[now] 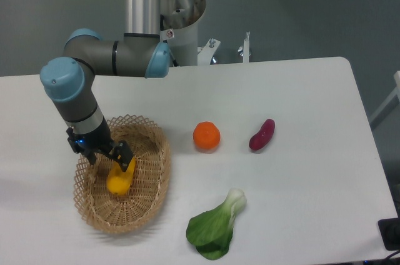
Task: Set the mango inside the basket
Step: 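Lower the mango into the basket and open the gripper, then raise the open gripper up and away from the basket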
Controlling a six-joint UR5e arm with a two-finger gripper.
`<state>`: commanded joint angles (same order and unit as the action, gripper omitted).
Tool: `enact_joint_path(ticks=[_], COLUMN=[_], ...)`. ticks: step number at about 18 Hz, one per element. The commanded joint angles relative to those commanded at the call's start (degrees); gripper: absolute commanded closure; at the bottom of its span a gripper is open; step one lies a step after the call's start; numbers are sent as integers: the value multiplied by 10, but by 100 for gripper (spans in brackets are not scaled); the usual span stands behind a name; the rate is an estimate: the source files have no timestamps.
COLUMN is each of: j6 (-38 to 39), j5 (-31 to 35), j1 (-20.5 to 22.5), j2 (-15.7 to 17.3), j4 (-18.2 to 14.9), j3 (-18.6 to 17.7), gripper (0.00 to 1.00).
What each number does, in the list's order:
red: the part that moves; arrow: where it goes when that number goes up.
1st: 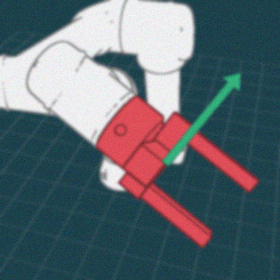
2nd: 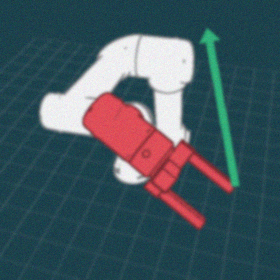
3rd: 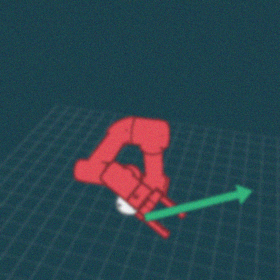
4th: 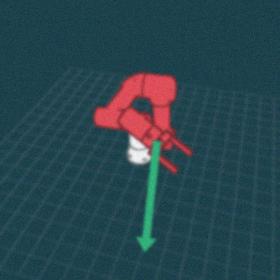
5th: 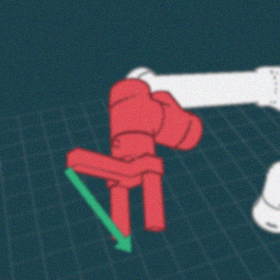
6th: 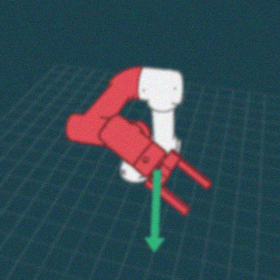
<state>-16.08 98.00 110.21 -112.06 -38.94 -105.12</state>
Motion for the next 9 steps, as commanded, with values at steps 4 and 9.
enact_joint_path(ticks=[4,9], j6=[-1,-46], j5=[-3,-10], j1=[22,70], j2=[14,34], j4=[-1,-30], j3=[7,24], gripper=[0,0])
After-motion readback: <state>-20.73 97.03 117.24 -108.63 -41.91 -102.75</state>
